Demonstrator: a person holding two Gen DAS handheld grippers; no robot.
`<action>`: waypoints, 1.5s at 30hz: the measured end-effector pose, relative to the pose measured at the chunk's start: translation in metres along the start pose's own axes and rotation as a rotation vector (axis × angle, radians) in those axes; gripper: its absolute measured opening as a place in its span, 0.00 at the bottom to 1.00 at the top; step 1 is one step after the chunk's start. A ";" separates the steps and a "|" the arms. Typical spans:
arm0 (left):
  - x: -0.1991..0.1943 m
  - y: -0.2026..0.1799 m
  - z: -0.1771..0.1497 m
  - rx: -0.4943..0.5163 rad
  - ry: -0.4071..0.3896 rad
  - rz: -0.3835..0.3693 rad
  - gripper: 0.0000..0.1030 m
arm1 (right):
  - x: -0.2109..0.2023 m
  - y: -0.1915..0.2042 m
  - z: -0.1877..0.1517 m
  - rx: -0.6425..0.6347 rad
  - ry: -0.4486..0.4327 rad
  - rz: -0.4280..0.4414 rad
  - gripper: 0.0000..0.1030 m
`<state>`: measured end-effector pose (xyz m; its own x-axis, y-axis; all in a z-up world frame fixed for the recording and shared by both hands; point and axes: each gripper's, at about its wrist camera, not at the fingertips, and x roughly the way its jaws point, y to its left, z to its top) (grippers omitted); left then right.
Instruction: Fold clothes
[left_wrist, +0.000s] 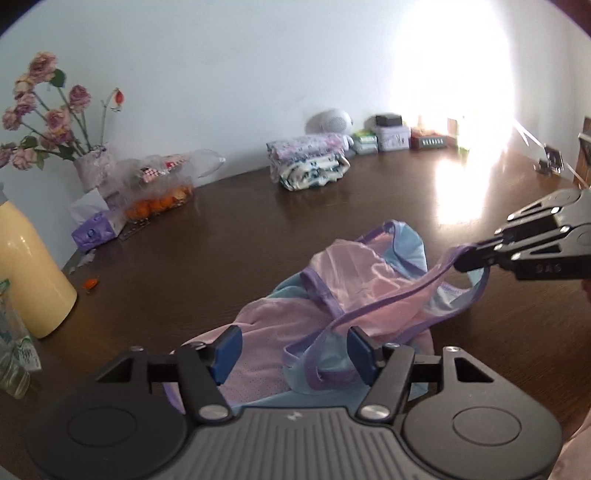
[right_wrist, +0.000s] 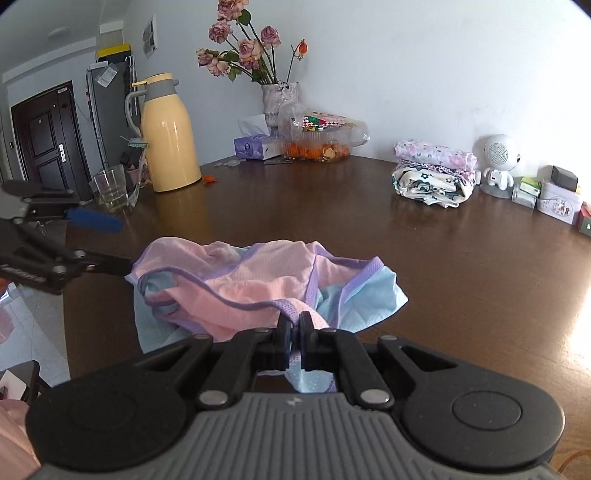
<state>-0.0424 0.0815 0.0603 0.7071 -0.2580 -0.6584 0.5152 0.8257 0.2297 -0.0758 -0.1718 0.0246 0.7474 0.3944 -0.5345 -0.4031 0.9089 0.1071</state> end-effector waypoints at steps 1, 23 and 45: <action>0.008 -0.001 0.002 0.021 0.022 -0.011 0.55 | -0.001 0.001 0.000 -0.005 -0.004 0.000 0.04; 0.018 -0.039 -0.020 0.096 -0.097 0.320 0.07 | 0.013 0.005 -0.004 0.008 0.036 0.028 0.04; 0.028 -0.040 -0.039 0.130 0.019 0.240 0.27 | 0.017 0.008 -0.029 0.011 0.120 -0.071 0.25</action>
<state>-0.0619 0.0611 0.0054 0.8081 -0.0519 -0.5868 0.3924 0.7904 0.4705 -0.0822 -0.1616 -0.0078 0.7048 0.3109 -0.6376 -0.3453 0.9355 0.0744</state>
